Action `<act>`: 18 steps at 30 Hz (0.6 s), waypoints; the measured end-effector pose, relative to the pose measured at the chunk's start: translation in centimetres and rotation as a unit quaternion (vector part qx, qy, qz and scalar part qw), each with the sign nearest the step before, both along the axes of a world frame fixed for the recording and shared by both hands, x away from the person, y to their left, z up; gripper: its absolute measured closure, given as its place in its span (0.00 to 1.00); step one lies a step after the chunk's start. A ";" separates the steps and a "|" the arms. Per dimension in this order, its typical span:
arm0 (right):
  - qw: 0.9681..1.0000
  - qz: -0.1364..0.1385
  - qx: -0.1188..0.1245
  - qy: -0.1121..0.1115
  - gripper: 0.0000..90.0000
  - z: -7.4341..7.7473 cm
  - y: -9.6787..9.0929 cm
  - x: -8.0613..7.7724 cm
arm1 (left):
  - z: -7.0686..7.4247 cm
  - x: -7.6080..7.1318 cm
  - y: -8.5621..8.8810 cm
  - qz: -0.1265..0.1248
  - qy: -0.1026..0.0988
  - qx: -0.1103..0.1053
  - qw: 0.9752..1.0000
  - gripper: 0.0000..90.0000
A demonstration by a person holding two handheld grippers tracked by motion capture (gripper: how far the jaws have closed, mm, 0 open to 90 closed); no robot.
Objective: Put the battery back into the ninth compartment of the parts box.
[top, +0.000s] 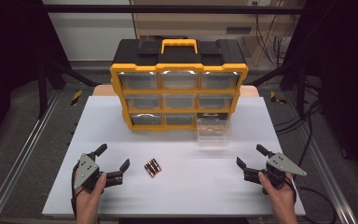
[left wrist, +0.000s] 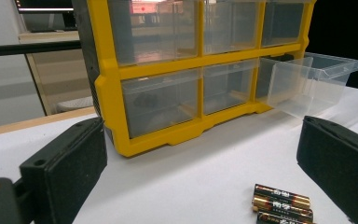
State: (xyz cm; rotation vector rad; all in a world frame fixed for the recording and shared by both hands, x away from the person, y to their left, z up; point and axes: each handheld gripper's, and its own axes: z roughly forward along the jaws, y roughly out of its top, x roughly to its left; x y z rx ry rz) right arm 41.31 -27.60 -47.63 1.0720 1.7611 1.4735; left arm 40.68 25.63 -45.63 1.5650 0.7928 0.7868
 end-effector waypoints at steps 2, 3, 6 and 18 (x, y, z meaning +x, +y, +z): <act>1.000 0.000 -0.005 0.018 0.05 0.1 0.1 0.0 | 0.0 0.0 0.0 0.001 0.001 -0.002 1.000 0.02; 1.000 0.000 -0.005 0.018 0.05 0.1 0.1 0.0 | 0.0 0.0 0.0 0.002 0.003 -0.001 1.000 0.02; 0.999 0.004 -0.014 0.051 0.04 0.2 0.5 0.0 | 0.0 -0.2 0.0 0.004 0.003 0.000 1.000 0.02; 0.991 0.082 -0.065 0.086 0.09 2.2 8.2 0.0 | 0.1 -0.4 0.0 0.009 0.006 0.004 1.000 0.02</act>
